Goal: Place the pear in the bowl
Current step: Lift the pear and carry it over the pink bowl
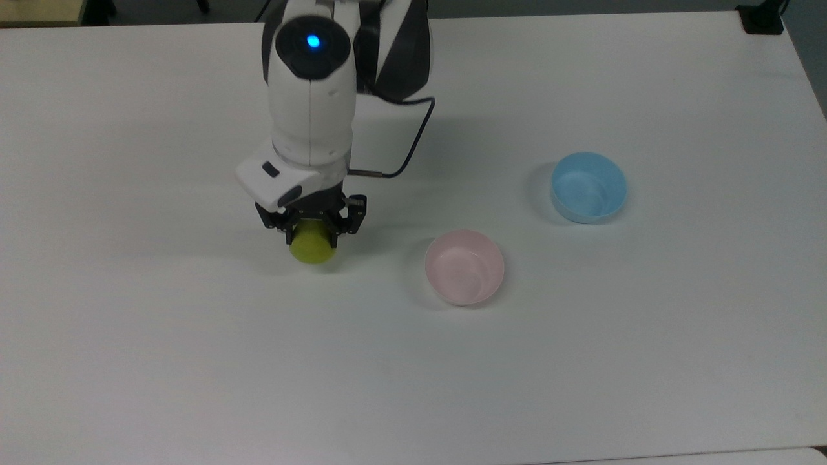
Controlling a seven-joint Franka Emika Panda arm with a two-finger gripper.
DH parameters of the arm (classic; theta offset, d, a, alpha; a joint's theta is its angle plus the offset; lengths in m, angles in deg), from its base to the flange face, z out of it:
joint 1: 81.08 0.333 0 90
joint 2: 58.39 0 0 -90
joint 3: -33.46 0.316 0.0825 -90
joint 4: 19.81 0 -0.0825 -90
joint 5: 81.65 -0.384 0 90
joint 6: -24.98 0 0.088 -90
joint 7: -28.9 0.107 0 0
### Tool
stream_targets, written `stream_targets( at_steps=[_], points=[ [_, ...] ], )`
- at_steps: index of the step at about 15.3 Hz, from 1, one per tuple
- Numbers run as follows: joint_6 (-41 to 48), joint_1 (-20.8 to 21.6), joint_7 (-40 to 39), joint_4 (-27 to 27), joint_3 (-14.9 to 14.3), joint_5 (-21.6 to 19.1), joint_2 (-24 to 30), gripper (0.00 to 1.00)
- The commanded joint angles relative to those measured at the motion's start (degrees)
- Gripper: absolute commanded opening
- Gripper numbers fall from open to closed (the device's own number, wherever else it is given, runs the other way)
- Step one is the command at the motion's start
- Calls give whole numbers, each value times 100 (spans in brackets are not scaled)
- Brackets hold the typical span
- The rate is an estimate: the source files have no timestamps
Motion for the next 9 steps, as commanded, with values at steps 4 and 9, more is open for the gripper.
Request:
stream_targets(
  at_steps=[4, 9],
  points=[
    [717, 163, 173, -524, -42, -785, 441, 26],
    [700, 734, 839, -691, -42, -785, 345, 26]
  ],
)
